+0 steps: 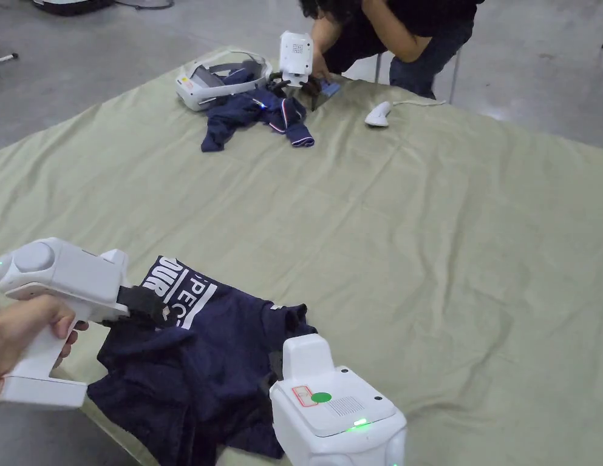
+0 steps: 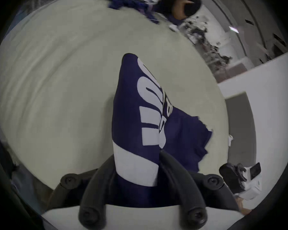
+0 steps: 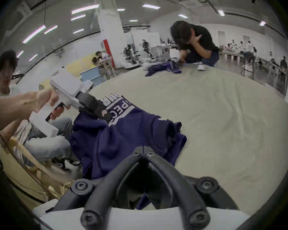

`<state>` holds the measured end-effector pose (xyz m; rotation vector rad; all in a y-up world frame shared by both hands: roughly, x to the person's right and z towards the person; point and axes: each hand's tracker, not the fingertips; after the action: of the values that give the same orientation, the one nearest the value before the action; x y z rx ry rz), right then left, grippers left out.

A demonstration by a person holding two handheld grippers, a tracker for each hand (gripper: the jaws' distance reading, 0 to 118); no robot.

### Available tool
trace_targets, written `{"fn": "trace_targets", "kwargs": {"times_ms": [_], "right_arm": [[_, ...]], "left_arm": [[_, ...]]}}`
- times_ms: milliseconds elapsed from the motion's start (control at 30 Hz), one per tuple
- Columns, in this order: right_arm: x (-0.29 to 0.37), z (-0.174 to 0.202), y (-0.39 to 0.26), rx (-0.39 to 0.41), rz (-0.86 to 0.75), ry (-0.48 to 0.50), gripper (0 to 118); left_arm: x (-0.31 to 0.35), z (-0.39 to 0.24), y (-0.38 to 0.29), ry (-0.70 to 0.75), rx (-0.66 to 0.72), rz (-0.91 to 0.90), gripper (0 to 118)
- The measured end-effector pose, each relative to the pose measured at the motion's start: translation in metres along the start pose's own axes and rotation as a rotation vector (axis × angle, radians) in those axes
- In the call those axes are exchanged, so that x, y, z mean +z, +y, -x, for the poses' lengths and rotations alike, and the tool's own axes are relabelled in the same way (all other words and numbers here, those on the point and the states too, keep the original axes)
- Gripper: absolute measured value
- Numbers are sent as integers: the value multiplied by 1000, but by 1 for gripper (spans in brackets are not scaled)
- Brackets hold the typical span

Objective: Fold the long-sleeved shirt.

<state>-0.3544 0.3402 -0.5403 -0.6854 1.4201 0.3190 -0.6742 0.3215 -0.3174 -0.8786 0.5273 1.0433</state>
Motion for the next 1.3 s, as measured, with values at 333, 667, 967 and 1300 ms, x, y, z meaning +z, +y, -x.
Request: {"fn": "trace_targets", "kwargs": {"times_ms": [333,667,967,1300], "right_arm": [[55,-42,-16,-71,-66,-46,0],[246,-138,-34,-103,-308,-409,0],[372,-190,-51,-87,-472,-735,0],[440,-220,-36,-85,-599,-936,0]], "left_arm": [[42,-58,-42,281,-27,-386,109],[53,-282,-188,322,-315,-893,111],[-1,-468,-278,155,-588,-945,111],[1,-547,-290,36,-710,-1011,111]]}}
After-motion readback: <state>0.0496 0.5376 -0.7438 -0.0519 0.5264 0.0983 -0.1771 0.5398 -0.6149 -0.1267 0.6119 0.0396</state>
